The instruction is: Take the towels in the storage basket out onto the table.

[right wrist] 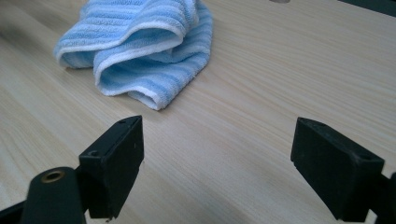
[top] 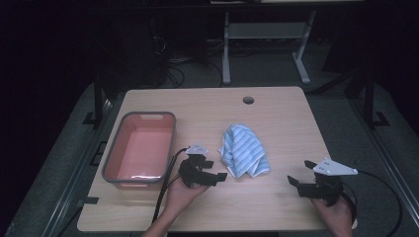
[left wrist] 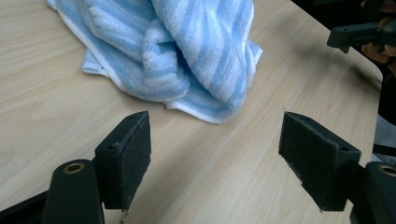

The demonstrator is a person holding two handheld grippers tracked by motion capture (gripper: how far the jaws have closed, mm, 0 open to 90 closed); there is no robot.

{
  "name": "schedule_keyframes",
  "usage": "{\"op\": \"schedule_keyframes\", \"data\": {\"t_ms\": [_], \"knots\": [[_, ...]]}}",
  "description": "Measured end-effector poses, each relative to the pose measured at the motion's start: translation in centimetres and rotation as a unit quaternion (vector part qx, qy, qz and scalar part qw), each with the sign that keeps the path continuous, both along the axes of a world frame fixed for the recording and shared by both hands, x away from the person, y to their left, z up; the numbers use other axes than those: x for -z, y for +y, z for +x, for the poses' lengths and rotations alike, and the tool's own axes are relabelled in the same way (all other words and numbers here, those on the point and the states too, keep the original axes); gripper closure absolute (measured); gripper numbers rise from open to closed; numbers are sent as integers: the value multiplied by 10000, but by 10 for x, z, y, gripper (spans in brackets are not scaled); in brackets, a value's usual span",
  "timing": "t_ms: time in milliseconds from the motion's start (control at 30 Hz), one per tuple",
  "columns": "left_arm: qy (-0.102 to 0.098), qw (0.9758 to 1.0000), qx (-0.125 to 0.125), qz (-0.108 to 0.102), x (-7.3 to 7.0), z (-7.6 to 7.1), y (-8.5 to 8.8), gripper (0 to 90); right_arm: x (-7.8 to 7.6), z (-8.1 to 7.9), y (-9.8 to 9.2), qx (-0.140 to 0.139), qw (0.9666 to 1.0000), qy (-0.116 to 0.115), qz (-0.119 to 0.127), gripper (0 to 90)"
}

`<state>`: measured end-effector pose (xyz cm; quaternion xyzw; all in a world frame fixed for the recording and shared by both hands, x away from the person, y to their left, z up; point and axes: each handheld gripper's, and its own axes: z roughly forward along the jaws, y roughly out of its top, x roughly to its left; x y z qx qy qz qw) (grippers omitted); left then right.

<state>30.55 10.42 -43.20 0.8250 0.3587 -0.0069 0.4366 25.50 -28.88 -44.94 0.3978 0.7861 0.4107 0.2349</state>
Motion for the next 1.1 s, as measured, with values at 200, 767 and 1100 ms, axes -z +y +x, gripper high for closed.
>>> {"op": "schedule_keyframes", "data": {"t_ms": [200,767,1100], "knots": [[-17,10000,56,44,5,-10,5,246,1,0,0,-3,10000,18,-9,167],[-67,9999,38,-80,11,-30,22,247,3,-1,6,-46,10000,29,-57,167],[-200,9997,35,-151,11,-43,27,246,8,-2,8,-64,9999,26,-80,165]]}}
